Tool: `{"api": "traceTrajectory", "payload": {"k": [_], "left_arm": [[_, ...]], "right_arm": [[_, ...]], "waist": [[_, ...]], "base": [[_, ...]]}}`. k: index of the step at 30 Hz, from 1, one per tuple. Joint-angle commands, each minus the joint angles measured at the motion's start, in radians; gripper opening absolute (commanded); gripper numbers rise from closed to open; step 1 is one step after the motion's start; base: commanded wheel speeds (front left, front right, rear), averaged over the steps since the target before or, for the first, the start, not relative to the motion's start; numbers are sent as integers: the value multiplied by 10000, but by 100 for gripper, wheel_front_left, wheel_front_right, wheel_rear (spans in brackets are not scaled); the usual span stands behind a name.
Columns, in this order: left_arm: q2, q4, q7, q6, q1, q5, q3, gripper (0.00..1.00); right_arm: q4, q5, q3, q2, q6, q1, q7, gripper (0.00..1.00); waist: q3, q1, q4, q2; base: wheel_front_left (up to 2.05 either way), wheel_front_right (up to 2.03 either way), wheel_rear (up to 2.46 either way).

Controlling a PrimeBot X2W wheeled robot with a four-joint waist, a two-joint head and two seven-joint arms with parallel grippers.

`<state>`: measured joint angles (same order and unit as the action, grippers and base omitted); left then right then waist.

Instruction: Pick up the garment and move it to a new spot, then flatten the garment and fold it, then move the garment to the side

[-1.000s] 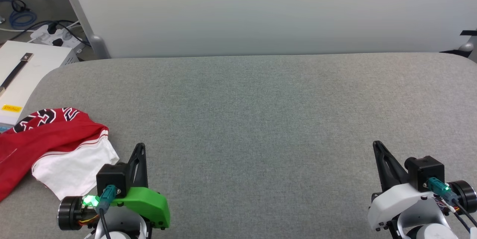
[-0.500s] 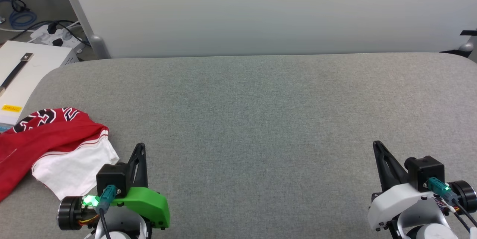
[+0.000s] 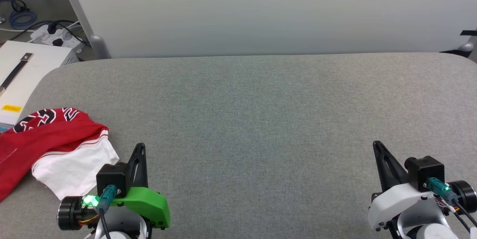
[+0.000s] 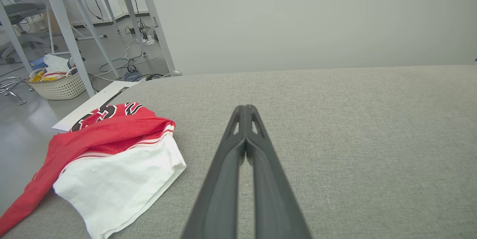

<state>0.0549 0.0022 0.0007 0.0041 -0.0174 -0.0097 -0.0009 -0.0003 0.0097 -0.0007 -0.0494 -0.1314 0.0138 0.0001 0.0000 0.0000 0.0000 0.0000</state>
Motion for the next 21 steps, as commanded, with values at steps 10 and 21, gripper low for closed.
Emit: {"api": "traceTrajectory", "payload": {"k": [10,21], "left_arm": [[-47,-22,-7,-41,174,97,9,0],[-47,-22,-7,-41,174,97,9,0]], "right_arm": [[3,-97,7,-8,7,-138,-1,0],[3,-97,7,-8,7,-138,-1,0]], "waist": [[0,0,0,0],[0,0,0,0]], "base": [[0,0,0],[0,0,0]]}}
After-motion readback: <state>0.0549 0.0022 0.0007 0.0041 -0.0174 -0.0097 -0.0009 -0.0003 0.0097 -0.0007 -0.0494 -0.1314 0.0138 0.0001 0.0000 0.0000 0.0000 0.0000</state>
